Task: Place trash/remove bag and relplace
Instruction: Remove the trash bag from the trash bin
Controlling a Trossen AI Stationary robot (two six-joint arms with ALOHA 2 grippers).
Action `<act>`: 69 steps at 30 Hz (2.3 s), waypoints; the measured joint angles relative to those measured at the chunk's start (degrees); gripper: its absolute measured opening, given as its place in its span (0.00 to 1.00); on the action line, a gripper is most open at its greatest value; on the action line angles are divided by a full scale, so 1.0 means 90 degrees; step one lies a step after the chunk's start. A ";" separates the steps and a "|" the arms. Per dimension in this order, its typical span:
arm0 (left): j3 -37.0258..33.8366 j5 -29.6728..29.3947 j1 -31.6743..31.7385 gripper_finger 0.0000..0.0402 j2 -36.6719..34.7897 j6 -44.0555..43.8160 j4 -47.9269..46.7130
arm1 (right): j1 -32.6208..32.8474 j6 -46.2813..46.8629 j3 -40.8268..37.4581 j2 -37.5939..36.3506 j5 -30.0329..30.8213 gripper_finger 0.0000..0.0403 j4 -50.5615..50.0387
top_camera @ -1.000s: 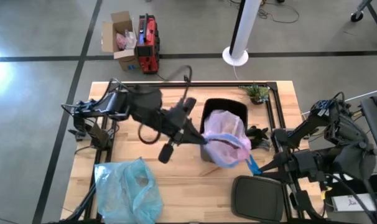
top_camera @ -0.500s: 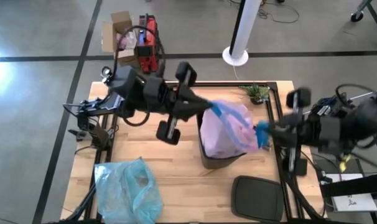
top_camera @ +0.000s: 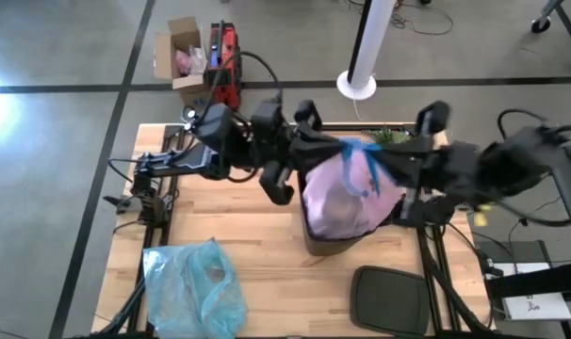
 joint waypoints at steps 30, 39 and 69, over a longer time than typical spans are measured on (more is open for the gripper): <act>0.0002 0.1164 -0.0019 0.00 0.0157 -0.0582 -0.0257 | -0.0169 0.0279 -0.0003 0.0372 -0.1299 0.00 -0.0673; 0.0002 0.1720 -0.0027 0.05 0.0191 -0.0846 -0.0239 | -0.0458 0.0773 0.0000 0.0474 -0.1233 0.00 -0.1210; 0.0000 0.3141 -0.0061 0.31 -0.0028 -0.1608 0.0444 | -0.0729 0.2114 0.0002 0.0339 0.0023 0.00 -0.2598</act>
